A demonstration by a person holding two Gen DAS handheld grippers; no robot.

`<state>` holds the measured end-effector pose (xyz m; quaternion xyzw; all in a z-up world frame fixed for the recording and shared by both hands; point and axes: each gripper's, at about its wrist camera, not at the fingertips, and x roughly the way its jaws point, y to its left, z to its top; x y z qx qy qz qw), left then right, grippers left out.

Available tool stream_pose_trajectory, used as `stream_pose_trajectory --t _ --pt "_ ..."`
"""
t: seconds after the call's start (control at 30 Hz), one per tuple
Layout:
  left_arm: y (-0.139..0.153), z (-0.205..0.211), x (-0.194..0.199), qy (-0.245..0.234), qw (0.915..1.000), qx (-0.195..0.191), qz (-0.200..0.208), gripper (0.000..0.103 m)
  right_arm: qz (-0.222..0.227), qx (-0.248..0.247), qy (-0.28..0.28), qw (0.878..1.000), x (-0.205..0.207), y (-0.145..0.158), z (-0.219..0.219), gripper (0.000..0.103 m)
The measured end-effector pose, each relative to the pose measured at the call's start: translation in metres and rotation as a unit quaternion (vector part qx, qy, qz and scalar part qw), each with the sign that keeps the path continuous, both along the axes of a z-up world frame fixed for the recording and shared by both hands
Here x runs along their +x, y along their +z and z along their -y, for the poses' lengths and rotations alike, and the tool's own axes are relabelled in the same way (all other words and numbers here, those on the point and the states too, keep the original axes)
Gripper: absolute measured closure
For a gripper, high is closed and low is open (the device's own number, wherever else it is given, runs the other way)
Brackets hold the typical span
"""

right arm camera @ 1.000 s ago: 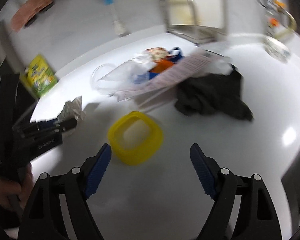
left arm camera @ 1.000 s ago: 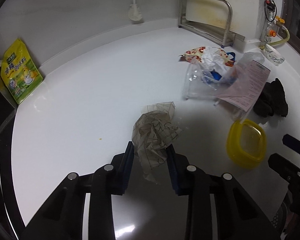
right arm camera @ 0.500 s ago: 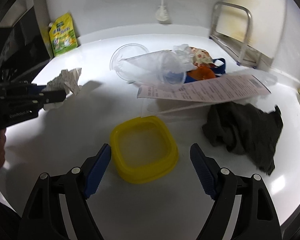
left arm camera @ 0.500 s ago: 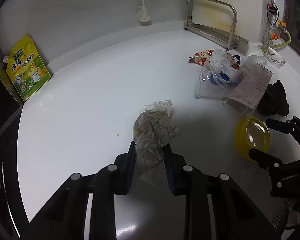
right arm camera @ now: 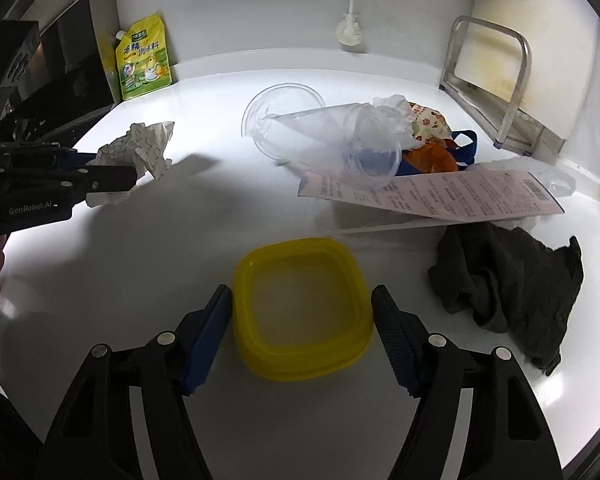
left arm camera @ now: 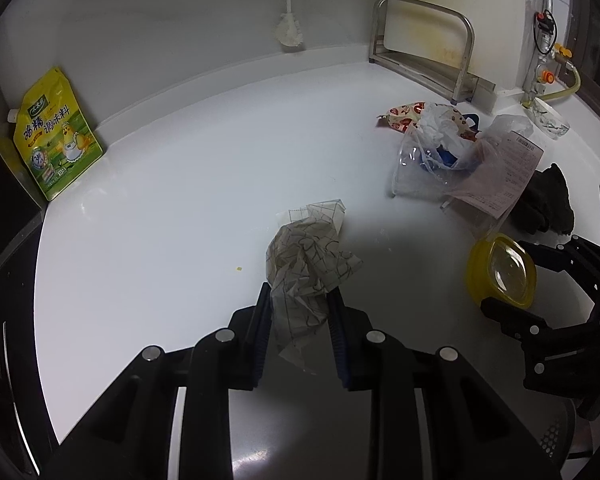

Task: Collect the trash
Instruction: 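Lift the crumpled paper with the left tool while the right tool grasps the yellow lid, then carry paper and yellow lid over the wastebasket and open both tools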

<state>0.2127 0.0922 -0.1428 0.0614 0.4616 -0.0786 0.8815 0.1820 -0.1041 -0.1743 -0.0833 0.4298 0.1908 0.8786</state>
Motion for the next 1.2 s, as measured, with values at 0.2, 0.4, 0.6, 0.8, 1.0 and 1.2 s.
stream_pose_trajectory --t 0.2,0.4,0.6,0.8,1.0,1.2 --pt "0.003 0.003 -0.006 -0.006 1.0 -0.002 0.003 0.076 0.003 0.017 -0.03 0.999 -0.012 0.011 0.001 0.035" --pt "0.011 0.007 -0.022 -0.023 0.9997 -0.006 0.003 0.076 0.0 0.034 -0.075 0.997 -0.03 0.022 0.006 0.035" --pt "0.027 0.014 -0.049 -0.037 0.9992 -0.006 0.012 0.076 0.003 0.06 -0.132 0.989 -0.068 0.04 0.021 0.035" --pt "0.044 0.03 -0.094 -0.034 0.9991 -0.001 0.024 0.076 -0.003 0.069 -0.161 0.984 -0.117 0.052 0.048 0.035" --pt "0.057 0.054 -0.147 -0.021 0.9993 -0.008 0.03 0.076 -0.007 0.076 -0.177 0.981 -0.18 0.059 0.075 0.035" --pt "0.057 0.084 -0.212 -0.015 0.9995 -0.013 0.026 0.076 -0.025 0.089 -0.184 0.979 -0.244 0.061 0.105 0.035"
